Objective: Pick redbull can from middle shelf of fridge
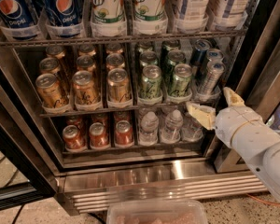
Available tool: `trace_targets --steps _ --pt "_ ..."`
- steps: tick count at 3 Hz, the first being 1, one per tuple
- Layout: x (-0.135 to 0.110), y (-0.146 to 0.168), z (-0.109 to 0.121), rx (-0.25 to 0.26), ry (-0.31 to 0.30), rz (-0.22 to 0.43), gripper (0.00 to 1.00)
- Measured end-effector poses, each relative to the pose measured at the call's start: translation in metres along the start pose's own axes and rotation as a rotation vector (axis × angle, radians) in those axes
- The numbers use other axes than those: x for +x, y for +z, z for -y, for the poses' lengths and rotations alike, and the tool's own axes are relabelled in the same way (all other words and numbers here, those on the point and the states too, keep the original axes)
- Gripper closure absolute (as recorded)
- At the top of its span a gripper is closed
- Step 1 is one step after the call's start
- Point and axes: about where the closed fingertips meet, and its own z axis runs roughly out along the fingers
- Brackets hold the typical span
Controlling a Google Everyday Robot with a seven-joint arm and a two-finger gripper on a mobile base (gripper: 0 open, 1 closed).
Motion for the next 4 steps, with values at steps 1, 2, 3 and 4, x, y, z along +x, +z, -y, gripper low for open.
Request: trace_targets --steps 1,2,3,4 --pt "-0.002 0.003 0.0 0.007 -0.002 0.012 0.45" --pt "-0.002 0.006 0.0 0.019 -0.001 0.027 0.49" --pt "-0.003 0.01 0.0 0.033 0.0 0.048 0.49" --pt "-0.003 0.014 0.003 0.053 -0.008 0.069 0.42"
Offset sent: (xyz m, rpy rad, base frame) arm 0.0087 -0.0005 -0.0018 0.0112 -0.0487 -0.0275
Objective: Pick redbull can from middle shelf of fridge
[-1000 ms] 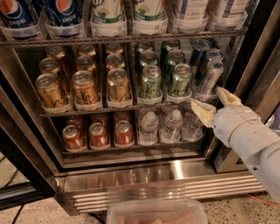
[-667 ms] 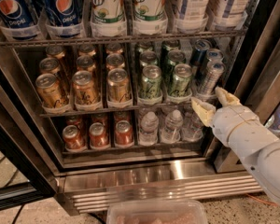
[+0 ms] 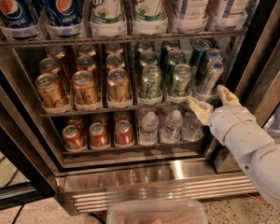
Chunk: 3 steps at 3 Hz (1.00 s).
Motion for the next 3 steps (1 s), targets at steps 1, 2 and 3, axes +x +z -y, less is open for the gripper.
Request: trace_targets --steps 1,2,3 --pt "-0.002 0.002 0.008 0.033 -0.017 0.022 0.38" --pt "-0.004 0.006 0.019 0.07 -0.028 0.039 0.38" --pt "-0.002 0.011 0.025 0.093 -0.027 0.044 0.39"
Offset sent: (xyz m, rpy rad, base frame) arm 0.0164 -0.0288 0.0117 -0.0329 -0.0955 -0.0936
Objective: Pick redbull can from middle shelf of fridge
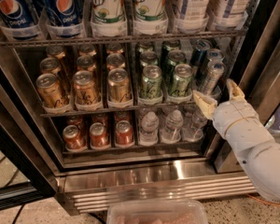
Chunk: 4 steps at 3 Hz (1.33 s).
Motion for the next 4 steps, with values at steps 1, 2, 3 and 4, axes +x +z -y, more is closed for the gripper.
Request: trace_targets --steps 1,2,3,4 --pt "0.01 0.017 0.005 0.026 0.005 -0.003 0.4" --pt "0.01 0.023 0.006 0.032 0.003 0.003 0.41" --pt "0.006 0.032 0.012 0.049 -0.003 0.024 0.4" --pt "0.006 0.049 0.019 0.08 -0.019 0.048 0.39"
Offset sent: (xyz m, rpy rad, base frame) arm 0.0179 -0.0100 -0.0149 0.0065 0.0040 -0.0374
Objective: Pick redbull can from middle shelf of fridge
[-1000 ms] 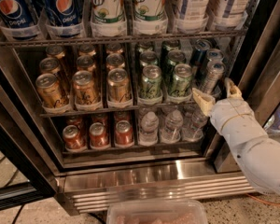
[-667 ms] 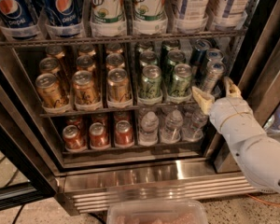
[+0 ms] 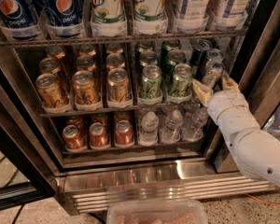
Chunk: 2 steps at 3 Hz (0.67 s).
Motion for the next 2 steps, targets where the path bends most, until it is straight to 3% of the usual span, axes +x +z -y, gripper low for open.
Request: trace_targets --steps 2 --pt "0.0037 0.007 -0.0032 -0.004 -0.011 -0.004 0.38"
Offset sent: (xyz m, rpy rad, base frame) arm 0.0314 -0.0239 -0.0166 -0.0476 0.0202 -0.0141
